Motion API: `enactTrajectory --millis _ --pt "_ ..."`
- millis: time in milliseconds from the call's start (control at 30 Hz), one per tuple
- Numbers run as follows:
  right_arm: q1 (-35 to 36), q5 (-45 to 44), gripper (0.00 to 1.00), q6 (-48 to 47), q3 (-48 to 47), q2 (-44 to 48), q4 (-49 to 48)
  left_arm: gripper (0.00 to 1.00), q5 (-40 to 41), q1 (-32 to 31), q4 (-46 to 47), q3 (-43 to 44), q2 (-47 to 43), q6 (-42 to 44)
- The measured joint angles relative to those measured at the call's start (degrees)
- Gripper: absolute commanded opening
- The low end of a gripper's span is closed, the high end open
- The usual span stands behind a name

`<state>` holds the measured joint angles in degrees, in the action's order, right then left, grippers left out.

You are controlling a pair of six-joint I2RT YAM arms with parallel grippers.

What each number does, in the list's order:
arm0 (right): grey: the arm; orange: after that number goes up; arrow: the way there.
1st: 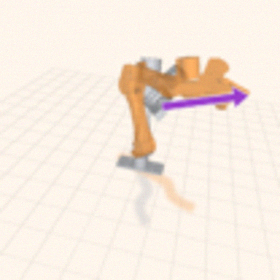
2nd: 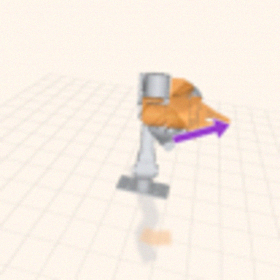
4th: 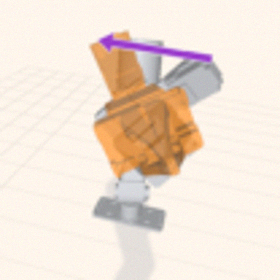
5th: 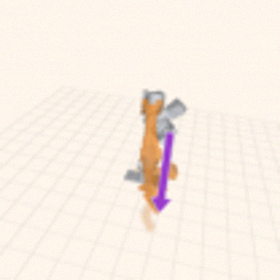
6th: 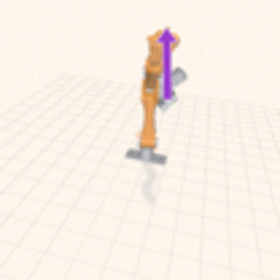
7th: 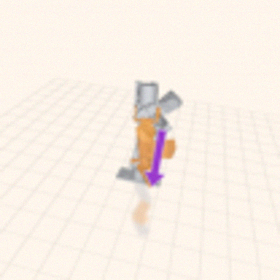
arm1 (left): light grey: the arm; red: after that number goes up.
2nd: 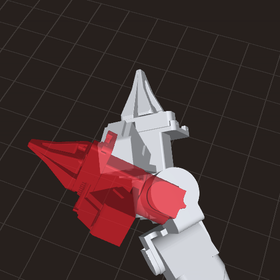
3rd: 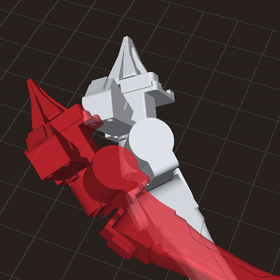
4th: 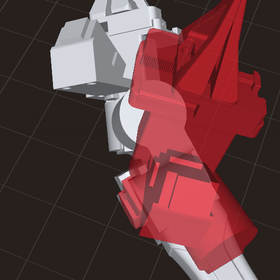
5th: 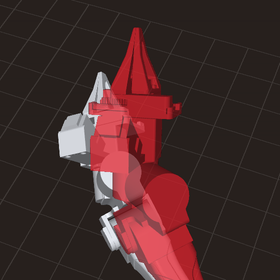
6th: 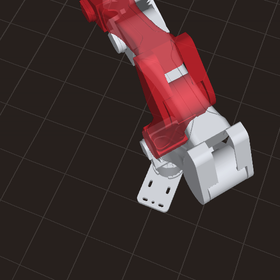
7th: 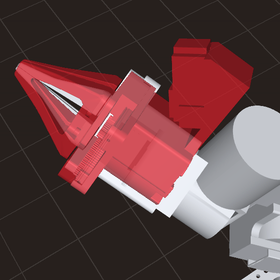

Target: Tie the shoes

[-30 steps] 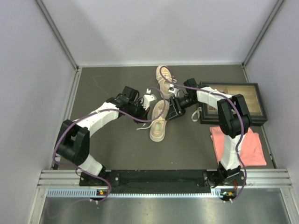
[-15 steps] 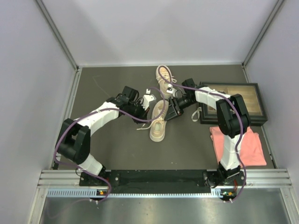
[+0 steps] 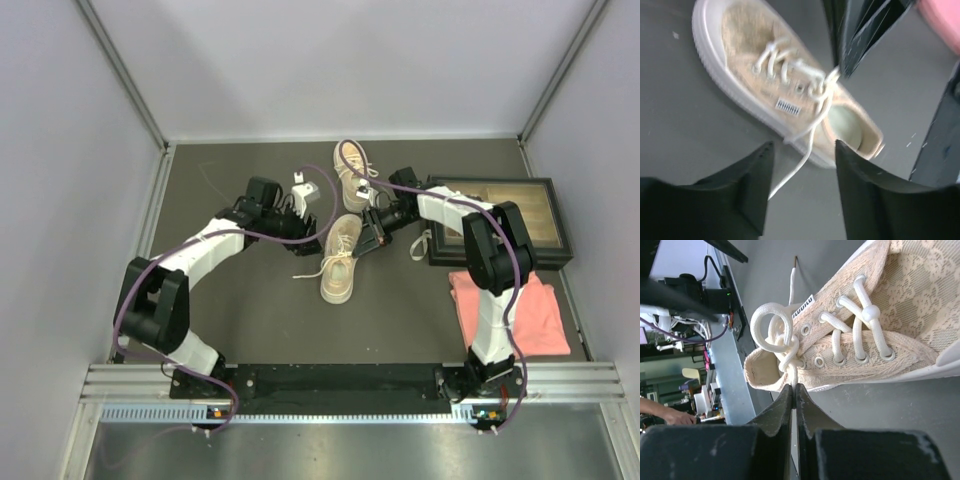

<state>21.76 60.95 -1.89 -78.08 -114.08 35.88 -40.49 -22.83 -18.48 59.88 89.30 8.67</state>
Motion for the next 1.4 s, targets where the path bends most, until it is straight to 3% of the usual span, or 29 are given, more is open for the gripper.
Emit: enactTrajectory --millis 233,567,800,833,900,1200,1233,1267,1333,1400 --pt "0.1 -0.5 0.00 1.2 0.9 0.7 -2.0 0.69 -3.2 -0.8 11.1 0.0 1.1 -13.2" --pt "0.3 -1.4 0.00 1.7 0.9 1.7 -2.6 0.64 -3.4 -2.7 19.2 0.0 8.4 -21.3" --pt "0.3 -1.7 0.00 1.7 0.9 1.8 -3.0 0.49 -3.7 -2.8 22.2 0.0 10.8 -25.0" --pt "0.3 -1.7 0.00 1.7 1.0 1.9 -3.1 0.42 -3.9 -2.8 23.0 0.0 10.9 -25.6" --pt "0.4 -1.8 0.00 1.8 1.3 2.0 -3.3 0.38 -4.4 -2.9 24.7 0.0 11.1 -26.8" --pt "0.4 -2.4 0.00 1.9 1.6 2.4 -3.5 0.45 -5.6 -3.2 27.6 0.0 12.8 -29.5" --pt "0.4 -2.4 0.00 1.9 1.6 2.4 -3.5 0.42 -5.6 -3.2 27.6 0.0 12.8 -29.6" --pt "0.4 -2.4 0.00 1.9 1.6 2.4 -3.5 0.24 -5.6 -3.2 27.6 0.0 12.9 -29.8" --pt "0.4 -2.5 0.00 1.9 1.6 2.4 -3.5 0.05 -5.6 -3.2 27.6 0.0 13.0 -30.3" --pt "0.4 -2.6 0.00 1.9 1.6 2.4 -3.5 0.00 -5.7 -3.2 27.9 0.0 13.1 -30.8"
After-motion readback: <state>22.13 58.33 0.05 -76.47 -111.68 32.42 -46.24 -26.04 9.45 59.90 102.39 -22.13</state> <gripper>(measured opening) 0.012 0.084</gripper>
